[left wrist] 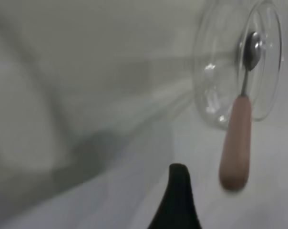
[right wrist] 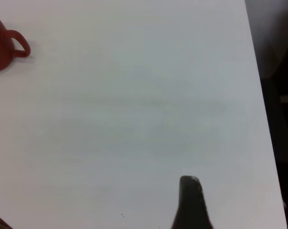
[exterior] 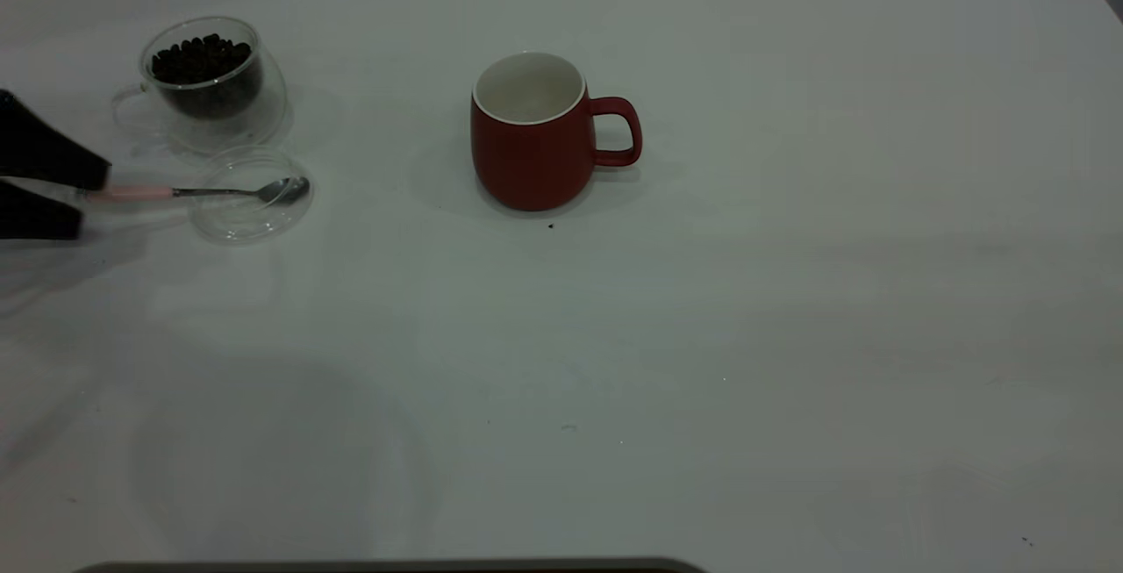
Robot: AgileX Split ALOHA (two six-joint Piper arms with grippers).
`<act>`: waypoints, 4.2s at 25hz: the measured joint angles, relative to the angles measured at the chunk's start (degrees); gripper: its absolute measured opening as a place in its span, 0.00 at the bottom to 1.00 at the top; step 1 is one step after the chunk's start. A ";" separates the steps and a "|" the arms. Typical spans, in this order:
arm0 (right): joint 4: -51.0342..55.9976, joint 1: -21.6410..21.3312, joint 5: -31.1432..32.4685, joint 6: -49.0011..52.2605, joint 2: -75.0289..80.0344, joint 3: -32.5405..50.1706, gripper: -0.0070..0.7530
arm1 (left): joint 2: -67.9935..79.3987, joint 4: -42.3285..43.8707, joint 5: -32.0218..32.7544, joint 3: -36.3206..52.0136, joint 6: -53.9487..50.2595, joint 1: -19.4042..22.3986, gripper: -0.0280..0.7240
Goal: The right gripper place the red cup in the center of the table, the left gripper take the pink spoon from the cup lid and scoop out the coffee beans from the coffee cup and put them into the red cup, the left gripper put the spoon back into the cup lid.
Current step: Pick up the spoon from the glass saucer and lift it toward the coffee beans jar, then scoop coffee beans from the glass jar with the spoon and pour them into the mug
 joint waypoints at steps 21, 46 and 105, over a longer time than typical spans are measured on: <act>0.00 0.00 0.00 0.00 0.00 0.00 0.77 | 1.77 -5.15 0.16 -0.12 0.00 -2.29 0.25; 0.10 0.00 0.00 0.00 -0.04 0.00 0.77 | -16.45 -0.09 4.11 -0.68 6.37 3.12 0.20; 0.10 0.00 0.02 0.00 -0.06 0.00 0.77 | -5.04 -14.03 1.99 -0.63 0.21 0.30 0.20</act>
